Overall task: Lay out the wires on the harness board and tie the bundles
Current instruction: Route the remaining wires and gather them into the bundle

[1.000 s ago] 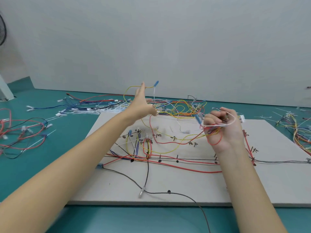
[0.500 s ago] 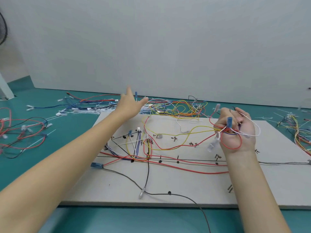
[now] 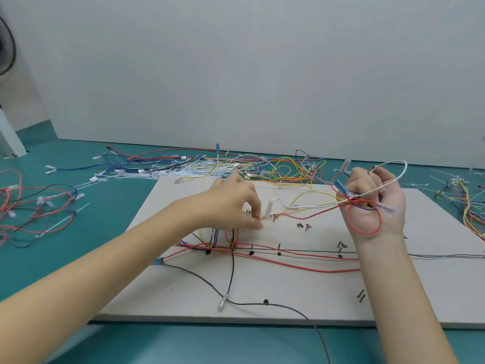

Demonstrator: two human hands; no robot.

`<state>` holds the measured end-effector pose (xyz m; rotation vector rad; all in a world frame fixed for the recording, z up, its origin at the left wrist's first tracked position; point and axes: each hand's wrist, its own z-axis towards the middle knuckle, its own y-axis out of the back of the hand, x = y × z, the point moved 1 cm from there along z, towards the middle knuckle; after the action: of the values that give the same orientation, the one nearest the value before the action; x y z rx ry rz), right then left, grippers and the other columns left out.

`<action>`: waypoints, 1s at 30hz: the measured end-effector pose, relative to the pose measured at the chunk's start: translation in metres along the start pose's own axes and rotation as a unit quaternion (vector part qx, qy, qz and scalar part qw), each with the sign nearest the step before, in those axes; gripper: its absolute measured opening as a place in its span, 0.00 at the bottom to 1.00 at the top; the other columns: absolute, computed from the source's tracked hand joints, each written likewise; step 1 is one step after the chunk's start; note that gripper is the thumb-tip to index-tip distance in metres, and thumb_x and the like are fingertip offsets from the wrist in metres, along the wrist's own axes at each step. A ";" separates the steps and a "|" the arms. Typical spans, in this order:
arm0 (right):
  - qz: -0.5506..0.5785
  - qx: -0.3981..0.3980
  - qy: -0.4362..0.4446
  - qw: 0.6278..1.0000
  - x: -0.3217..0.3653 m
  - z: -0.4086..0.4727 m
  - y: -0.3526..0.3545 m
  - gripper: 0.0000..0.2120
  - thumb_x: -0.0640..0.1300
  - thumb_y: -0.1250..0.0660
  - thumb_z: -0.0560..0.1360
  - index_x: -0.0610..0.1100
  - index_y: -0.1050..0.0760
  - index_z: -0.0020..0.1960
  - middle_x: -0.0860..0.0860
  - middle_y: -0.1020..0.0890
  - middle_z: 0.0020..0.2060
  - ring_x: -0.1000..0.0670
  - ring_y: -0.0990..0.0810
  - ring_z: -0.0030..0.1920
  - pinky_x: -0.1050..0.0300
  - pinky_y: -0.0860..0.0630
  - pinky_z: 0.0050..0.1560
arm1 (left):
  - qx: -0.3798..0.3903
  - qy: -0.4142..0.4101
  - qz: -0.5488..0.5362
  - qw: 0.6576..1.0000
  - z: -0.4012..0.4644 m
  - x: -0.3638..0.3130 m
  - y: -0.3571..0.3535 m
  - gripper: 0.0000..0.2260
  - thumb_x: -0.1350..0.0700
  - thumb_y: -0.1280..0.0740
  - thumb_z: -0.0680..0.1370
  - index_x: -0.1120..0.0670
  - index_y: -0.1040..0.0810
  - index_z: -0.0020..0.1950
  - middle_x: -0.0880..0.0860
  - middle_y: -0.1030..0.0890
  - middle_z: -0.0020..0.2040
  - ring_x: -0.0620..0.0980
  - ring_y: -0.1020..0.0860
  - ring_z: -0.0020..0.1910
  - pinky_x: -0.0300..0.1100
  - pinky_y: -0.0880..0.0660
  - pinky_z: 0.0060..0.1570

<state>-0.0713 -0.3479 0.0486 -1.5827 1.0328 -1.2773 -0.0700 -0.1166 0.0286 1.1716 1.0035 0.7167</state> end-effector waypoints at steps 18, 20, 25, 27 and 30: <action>-0.573 0.167 -0.196 0.778 -0.067 -0.012 -0.015 0.29 0.72 0.37 0.67 0.45 0.21 0.42 0.53 0.46 0.25 0.56 0.50 0.20 0.70 0.49 0.20 | -0.204 -0.160 0.103 0.960 0.015 -0.012 0.022 0.10 0.62 0.38 0.78 0.53 0.33 0.39 0.49 0.30 0.37 0.52 0.34 0.38 0.44 0.35 0.43; -0.606 0.195 -0.168 0.753 -0.076 -0.014 -0.014 0.26 0.70 0.35 0.68 0.48 0.24 0.29 0.53 0.45 0.24 0.55 0.49 0.21 0.67 0.50 0.22 | -0.163 -0.153 0.132 0.966 0.021 -0.021 0.022 0.14 0.61 0.38 0.76 0.50 0.40 0.35 0.44 0.36 0.34 0.49 0.36 0.38 0.40 0.38 0.41; -0.574 0.205 -0.090 0.787 -0.076 -0.014 -0.015 0.17 0.49 0.34 0.77 0.39 0.29 0.35 0.53 0.43 0.21 0.55 0.48 0.20 0.69 0.48 0.22 | -0.216 -0.107 -0.031 0.970 0.026 -0.010 0.018 0.14 0.47 0.49 0.72 0.55 0.32 0.35 0.50 0.32 0.32 0.52 0.34 0.38 0.45 0.38 0.36; -0.526 0.218 -0.077 0.819 -0.072 -0.015 -0.019 0.18 0.46 0.38 0.79 0.42 0.30 0.31 0.53 0.43 0.19 0.55 0.48 0.19 0.70 0.48 0.22 | -0.224 -0.024 -0.091 0.970 0.036 0.005 0.015 0.18 0.47 0.40 0.77 0.61 0.24 0.38 0.54 0.27 0.33 0.54 0.30 0.43 0.47 0.31 0.41; -0.445 0.189 -0.029 0.875 -0.061 -0.019 -0.028 0.22 0.43 0.42 0.80 0.45 0.32 0.26 0.54 0.43 0.18 0.57 0.46 0.16 0.72 0.46 0.20 | -0.239 0.047 -0.174 0.954 0.052 0.031 0.013 0.15 0.51 0.31 0.77 0.63 0.21 0.40 0.59 0.22 0.34 0.52 0.28 0.38 0.46 0.31 0.40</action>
<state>-0.0957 -0.2841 0.0593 -1.8074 -0.0793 -1.8609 -0.0096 -0.1070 0.0374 0.5270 1.0095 0.6834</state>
